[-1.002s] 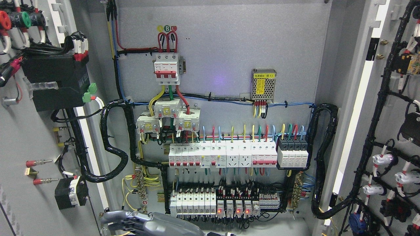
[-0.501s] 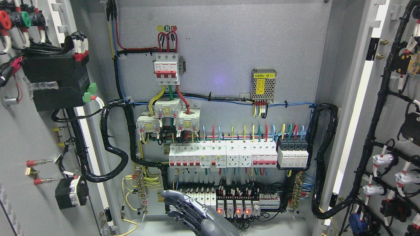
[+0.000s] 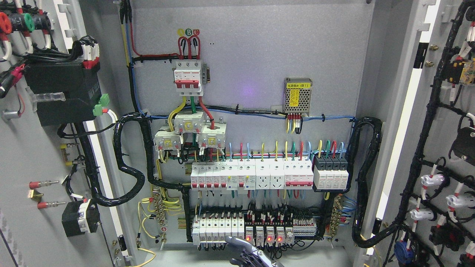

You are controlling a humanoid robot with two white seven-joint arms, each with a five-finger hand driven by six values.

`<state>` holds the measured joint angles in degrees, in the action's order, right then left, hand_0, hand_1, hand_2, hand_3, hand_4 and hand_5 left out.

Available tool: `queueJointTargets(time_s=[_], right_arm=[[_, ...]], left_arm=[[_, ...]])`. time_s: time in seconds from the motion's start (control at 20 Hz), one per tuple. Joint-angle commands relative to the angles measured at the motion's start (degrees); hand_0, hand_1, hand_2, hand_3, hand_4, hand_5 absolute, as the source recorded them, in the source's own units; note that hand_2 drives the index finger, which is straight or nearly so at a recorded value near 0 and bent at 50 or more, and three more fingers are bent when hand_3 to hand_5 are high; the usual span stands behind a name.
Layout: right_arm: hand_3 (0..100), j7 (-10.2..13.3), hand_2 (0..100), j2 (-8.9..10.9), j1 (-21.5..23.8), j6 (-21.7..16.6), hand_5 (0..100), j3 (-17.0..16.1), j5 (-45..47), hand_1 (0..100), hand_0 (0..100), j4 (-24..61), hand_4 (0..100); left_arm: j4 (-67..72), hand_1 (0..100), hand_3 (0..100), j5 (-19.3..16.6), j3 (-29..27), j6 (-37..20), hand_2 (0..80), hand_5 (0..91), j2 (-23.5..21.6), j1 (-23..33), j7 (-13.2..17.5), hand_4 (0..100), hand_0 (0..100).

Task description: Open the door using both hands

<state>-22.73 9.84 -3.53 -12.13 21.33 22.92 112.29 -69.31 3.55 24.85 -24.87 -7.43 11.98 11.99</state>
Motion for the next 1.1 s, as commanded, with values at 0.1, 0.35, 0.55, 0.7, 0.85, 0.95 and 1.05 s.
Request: queueJointTargets(time_s=[0.1,0.35,0.55,0.7,0.85,0.95,1.05], right_arm=[[0,0.1,0,4.04,9.8,-10.8,0,-14.2,-0.4,13,10,7.4,0],[0,0.1,0,4.57,13.3,-18.5,0,-22.1,-0.2,13,10,7.5,0],[0,0.1,0,4.57,17.8,-22.8,0,-26.0,0.3,13,10,7.6,0],[0,0.1,0,5.01,20.2,-24.1,0,-29.0,0.8,13,10,7.6,0],[0,0.1,0,8.33,20.2,-23.6,0,-31.9,6.4,13,10,7.5,0],[0,0.1,0,12.64,20.4,-23.5,0,-32.1,10.2,13,10,7.4,0],[0,0.1,0,14.76,20.5,-23.4,0,-33.0,13.7,13,10,7.3,0]], left_arm=[[-13.7,56,0,-1.0,2.2,-6.8,0.0,0.0,-4.7,-0.4,-0.4,0,12],[-18.2,56,0,-1.1,1.8,-15.3,0.0,0.0,-7.6,-0.2,-0.7,0,12],[-21.4,56,0,-1.1,1.0,-22.8,0.0,0.0,-7.9,-0.2,-0.7,0,12],[-24.1,56,0,-2.3,-1.5,-27.9,0.0,0.0,-7.5,0.1,-0.7,0,12],[-25.4,56,0,-4.4,-5.0,-32.9,0.0,0.0,-5.8,-0.5,-0.7,0,12],[-26.2,56,0,-5.1,-7.1,-35.7,0.0,0.0,-4.0,-1.2,-0.7,0,12],[-27.5,56,0,-5.6,-8.8,-38.2,0.0,0.0,-2.8,-2.9,-0.6,0,12]])
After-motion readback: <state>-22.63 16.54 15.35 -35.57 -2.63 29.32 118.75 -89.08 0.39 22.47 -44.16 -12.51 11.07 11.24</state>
